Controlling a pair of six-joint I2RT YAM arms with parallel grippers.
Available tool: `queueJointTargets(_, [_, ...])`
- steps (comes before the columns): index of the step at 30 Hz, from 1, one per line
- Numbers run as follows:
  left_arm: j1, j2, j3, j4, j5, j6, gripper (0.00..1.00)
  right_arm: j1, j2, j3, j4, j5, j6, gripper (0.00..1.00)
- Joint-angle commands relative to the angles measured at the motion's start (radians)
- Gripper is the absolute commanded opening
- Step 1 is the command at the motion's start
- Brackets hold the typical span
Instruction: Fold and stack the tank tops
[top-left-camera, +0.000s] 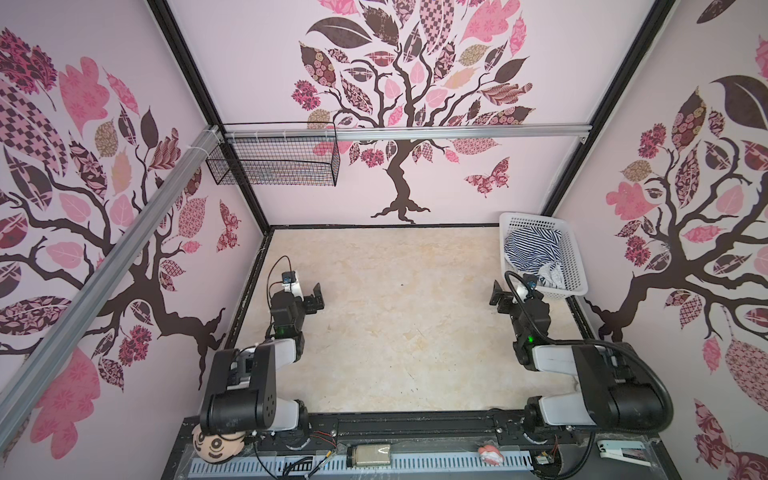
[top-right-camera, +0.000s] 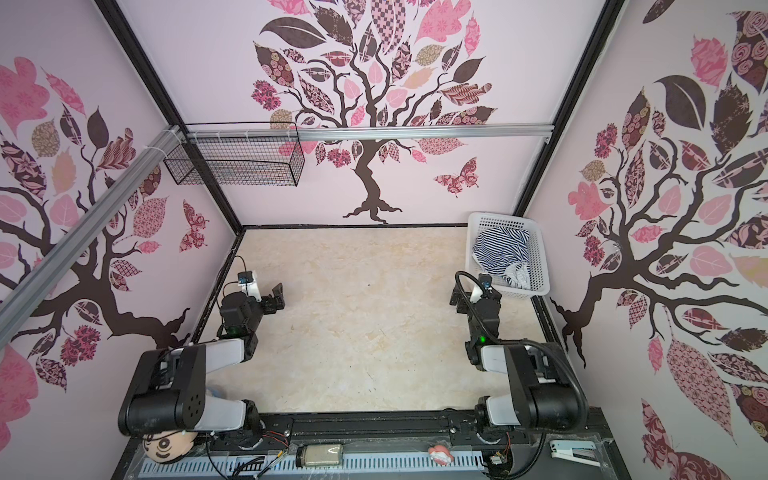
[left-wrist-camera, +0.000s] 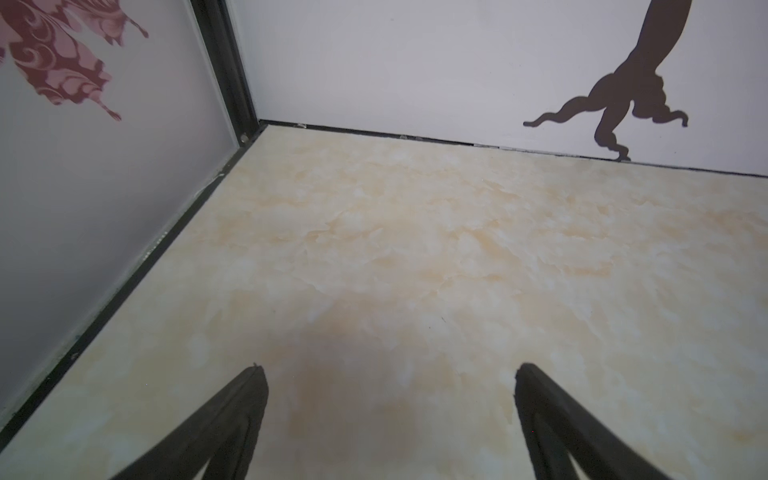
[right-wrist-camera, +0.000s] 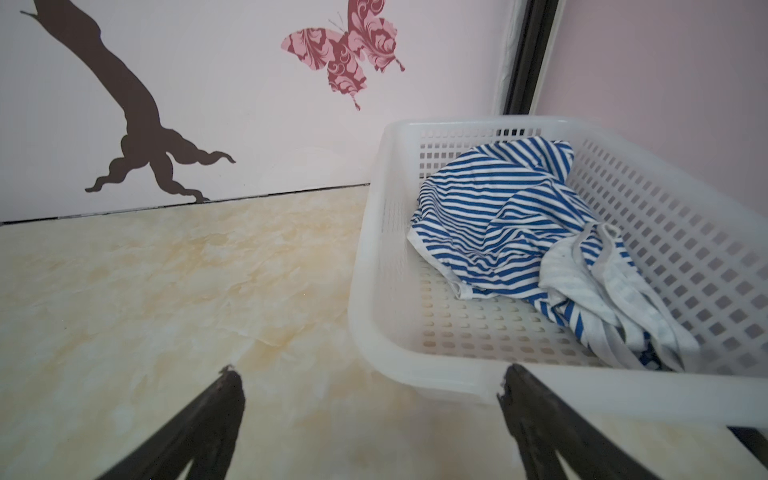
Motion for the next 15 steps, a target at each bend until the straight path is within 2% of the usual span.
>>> queueJointTargets(1, [0.003,-0.128,0.082,-0.284,0.065,-0.028,0.97,0.005,-0.123,0.105,-0.275,0.104,0.083,1.00])
queueJointTargets(3, [0.005,-0.216,0.087,-0.354,0.070,-0.028,0.97,0.004,-0.160,0.223,-0.514,0.208,0.194,1.00])
queueJointTargets(5, [0.006,-0.293,0.085,-0.408,0.077,-0.021,0.97,0.003,-0.165,0.420,-0.879,0.343,0.431,1.00])
queueJointTargets(6, [0.006,-0.318,0.092,-0.438,0.085,-0.014,0.97,0.004,-0.165,0.499,-1.007,0.352,0.486,1.00])
queueJointTargets(8, [0.008,-0.359,0.117,-0.541,0.099,-0.004,0.97,0.003,-0.169,0.650,-1.209,0.317,0.495,1.00])
queueJointTargets(12, [0.008,-0.366,0.230,-0.773,0.157,0.057,0.97,-0.006,-0.192,0.738,-1.233,0.344,0.437,1.00])
queueJointTargets(15, [0.008,-0.319,0.343,-0.959,0.172,0.114,0.97,-0.010,-0.009,1.015,-1.452,0.351,0.417,1.00])
